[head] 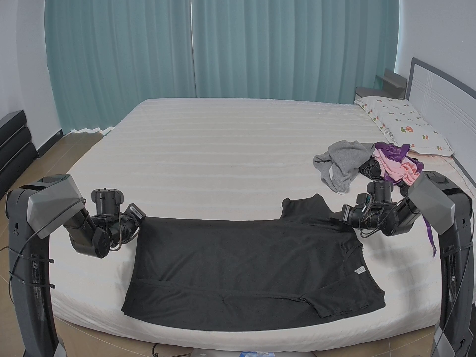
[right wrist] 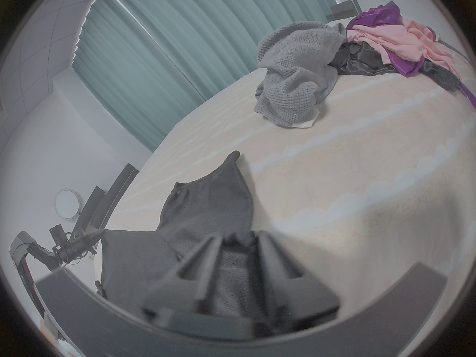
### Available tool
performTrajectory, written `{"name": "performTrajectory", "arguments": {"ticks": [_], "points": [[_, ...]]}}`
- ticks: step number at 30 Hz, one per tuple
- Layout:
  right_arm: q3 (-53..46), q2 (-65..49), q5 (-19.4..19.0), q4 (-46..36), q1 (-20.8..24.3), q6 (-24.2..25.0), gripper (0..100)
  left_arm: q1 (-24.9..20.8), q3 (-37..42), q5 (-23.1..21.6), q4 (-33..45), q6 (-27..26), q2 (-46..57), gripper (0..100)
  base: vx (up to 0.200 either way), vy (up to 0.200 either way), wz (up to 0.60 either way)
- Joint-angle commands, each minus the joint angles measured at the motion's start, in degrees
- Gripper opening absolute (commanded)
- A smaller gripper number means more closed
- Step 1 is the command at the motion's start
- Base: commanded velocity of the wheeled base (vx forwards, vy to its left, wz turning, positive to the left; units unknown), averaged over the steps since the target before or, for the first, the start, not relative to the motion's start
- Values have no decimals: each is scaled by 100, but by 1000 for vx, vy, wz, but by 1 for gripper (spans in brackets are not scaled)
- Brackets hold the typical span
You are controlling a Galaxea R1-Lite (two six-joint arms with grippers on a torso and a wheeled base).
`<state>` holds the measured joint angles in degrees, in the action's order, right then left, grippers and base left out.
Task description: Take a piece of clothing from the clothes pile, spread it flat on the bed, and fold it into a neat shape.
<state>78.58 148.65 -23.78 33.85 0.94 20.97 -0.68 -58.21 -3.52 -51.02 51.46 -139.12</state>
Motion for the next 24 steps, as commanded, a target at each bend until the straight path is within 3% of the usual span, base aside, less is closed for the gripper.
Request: {"name": "performTrajectory", "arguments": {"ticks": [1, 11, 18, 24], "points": [[8, 23, -3, 34, -76, 4, 0, -11, -6, 1, -5, 5, 8, 0, 0, 0, 0], [-53, -214, -12, 289, -103, 65, 0, -46, -33, 1, -40, -48, 25, 0, 0, 0, 0], [-53, -398, 190, 702, -111, 601, 0, -46, -24, 10, -260, -48, 157, 0, 0, 0, 0], [-159, -574, 190, 772, -182, 645, 0, -11, -33, 18, -268, -39, 183, 0, 0, 0, 0]]}}
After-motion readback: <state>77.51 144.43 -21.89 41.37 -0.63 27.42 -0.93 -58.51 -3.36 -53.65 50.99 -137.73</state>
